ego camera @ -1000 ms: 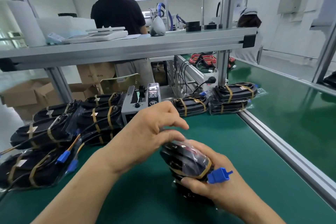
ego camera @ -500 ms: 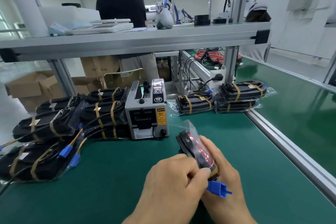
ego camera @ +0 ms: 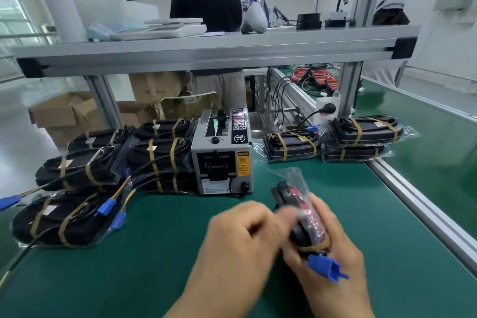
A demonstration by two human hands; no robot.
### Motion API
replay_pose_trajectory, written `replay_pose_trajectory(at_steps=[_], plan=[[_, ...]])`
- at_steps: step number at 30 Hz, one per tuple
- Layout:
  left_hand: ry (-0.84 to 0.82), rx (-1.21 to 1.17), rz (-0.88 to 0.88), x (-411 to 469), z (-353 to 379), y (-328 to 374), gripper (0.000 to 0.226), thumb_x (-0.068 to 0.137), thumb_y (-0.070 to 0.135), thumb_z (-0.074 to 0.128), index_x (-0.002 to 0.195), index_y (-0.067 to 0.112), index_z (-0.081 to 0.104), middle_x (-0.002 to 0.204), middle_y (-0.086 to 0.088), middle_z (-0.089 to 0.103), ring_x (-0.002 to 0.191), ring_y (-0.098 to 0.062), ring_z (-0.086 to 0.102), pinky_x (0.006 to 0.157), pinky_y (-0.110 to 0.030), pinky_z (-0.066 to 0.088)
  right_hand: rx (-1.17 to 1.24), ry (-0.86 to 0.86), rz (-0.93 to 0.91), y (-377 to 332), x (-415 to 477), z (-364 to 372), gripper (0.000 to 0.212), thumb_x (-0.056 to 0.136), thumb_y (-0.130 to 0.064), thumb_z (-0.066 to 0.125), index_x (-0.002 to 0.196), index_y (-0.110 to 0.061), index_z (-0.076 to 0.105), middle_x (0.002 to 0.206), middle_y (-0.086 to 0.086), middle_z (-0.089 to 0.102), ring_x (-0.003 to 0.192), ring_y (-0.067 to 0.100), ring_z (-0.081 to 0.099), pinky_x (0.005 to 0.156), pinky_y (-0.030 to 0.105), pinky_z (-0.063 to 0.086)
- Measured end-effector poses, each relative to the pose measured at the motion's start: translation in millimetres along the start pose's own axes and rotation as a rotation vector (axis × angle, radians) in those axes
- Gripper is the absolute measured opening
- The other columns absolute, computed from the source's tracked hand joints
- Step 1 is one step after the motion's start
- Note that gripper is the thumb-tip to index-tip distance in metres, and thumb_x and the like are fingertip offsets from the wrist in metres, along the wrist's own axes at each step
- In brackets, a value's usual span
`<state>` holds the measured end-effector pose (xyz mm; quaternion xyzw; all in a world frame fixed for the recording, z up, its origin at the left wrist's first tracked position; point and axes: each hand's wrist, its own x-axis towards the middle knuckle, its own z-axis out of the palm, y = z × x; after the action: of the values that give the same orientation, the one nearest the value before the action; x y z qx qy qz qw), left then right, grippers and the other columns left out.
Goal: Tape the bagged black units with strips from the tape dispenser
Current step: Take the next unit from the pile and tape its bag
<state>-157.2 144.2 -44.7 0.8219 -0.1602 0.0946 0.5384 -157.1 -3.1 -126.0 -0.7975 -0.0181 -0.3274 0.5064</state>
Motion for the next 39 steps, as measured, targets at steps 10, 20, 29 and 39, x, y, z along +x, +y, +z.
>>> replay_pose_trajectory(at_steps=[10, 20, 29, 39], plan=[[0.397, -0.750, -0.870, 116, -21, -103, 0.015, 0.097, 0.024, 0.061, 0.087, 0.014, 0.067, 0.069, 0.005, 0.062, 0.055, -0.004, 0.048, 0.051, -0.019, 0.036, -0.049, -0.007, 0.065, 1, 1, 5, 0.097, 0.049, -0.007, 0.097, 0.124, -0.048, 0.052, 0.111, -0.011, 0.073, 0.089, -0.030, 0.053, 0.081, -0.011, 0.032], [0.446, -0.783, -0.970, 146, -17, -103, 0.021, 0.093, 0.024, 0.066, 0.075, 0.016, 0.059, 0.064, 0.006, 0.056, 0.052, -0.003, 0.049, 0.052, -0.018, 0.032, -0.026, -0.068, 0.047, 12, 3, 3, 0.094, 0.052, -0.009, 0.096, 0.131, -0.040, 0.056, 0.115, -0.016, 0.071, 0.097, -0.018, 0.059, 0.081, -0.010, 0.034], [0.691, -0.789, -0.832, 141, -4, -90, 0.020, 0.086, 0.009, 0.066, 0.071, 0.014, 0.055, 0.059, 0.003, 0.055, 0.046, -0.006, 0.046, 0.043, -0.019, 0.033, 0.011, -0.098, 0.078, 12, 4, 2, 0.093, 0.056, -0.015, 0.093, 0.130, -0.052, 0.050, 0.120, -0.021, 0.067, 0.100, -0.009, 0.063, 0.082, -0.005, 0.039], [-0.187, -0.524, -0.340, 46, -16, -11, 0.023, 0.058, 0.037, 0.077, 0.068, 0.018, 0.071, 0.063, 0.000, 0.051, 0.057, -0.009, 0.046, 0.058, -0.020, 0.042, 0.066, -0.260, 0.094, 14, 13, -17, 0.082, 0.064, -0.014, 0.092, 0.129, -0.047, 0.054, 0.118, -0.034, 0.063, 0.105, -0.010, 0.062, 0.085, 0.002, 0.042]])
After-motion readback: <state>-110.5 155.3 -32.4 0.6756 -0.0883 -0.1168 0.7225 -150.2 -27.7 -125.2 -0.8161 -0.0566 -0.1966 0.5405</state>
